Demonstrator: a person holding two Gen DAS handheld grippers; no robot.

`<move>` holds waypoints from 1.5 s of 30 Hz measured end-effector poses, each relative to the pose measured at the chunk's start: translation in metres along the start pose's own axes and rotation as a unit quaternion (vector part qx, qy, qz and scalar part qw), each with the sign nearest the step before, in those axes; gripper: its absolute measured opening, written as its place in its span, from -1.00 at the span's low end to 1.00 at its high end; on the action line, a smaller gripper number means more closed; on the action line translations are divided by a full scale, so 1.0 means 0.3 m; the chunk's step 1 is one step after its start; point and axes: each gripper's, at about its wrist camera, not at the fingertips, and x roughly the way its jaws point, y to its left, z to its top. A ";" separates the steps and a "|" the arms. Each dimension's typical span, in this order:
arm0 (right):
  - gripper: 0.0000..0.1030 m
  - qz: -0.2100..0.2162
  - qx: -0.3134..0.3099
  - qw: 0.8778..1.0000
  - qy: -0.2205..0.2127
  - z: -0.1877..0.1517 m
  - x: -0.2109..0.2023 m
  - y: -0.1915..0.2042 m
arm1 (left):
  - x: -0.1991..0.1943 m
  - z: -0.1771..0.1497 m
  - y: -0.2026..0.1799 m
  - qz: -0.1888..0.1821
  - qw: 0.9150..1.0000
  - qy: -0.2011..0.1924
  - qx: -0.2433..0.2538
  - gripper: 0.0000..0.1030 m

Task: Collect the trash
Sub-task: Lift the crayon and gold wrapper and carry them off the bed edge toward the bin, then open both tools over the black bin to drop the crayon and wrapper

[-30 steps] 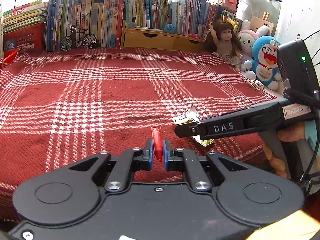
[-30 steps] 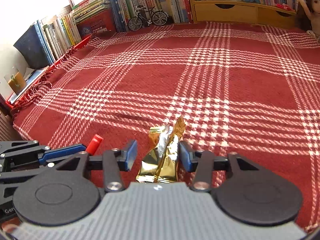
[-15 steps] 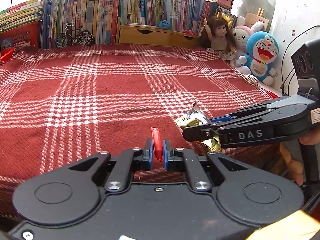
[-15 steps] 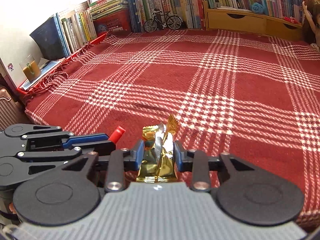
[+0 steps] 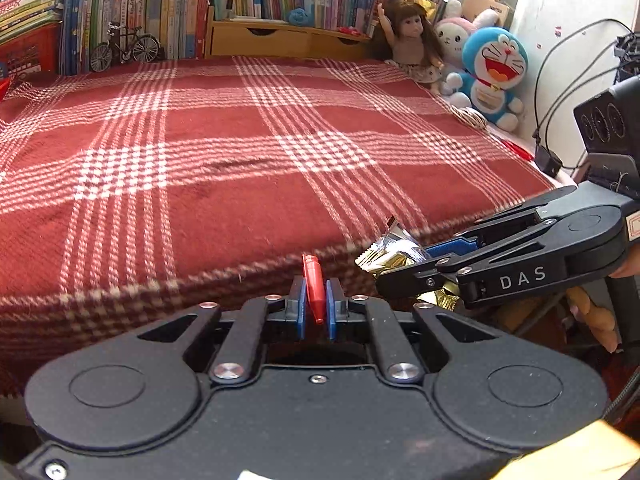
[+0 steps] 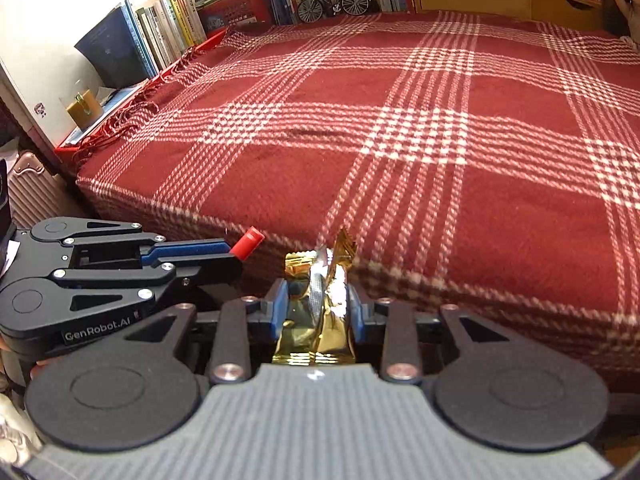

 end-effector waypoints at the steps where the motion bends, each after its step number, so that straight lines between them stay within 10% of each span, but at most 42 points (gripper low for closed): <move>1: -0.27 0.000 0.001 1.000 0.006 -0.012 0.002 0.001 | -0.002 -0.009 -0.005 -0.001 1.000 0.004 0.004 -0.81; 24: -0.19 0.006 0.020 0.994 0.104 -0.158 0.149 -0.009 | 0.195 -0.157 0.079 0.014 0.983 0.169 -0.069 -0.80; 28: 0.13 0.003 0.021 0.994 0.103 -0.159 0.158 -0.010 | 0.213 -0.161 0.068 0.019 0.982 0.176 -0.068 -0.72; 35: 0.20 0.001 0.020 0.994 0.106 -0.160 0.172 -0.007 | 0.228 -0.166 0.058 0.036 0.982 0.177 -0.063 -0.23; 45: 0.25 -0.006 0.011 0.994 0.109 -0.163 0.182 -0.001 | 0.245 -0.179 0.045 0.051 0.979 0.190 -0.056 -0.02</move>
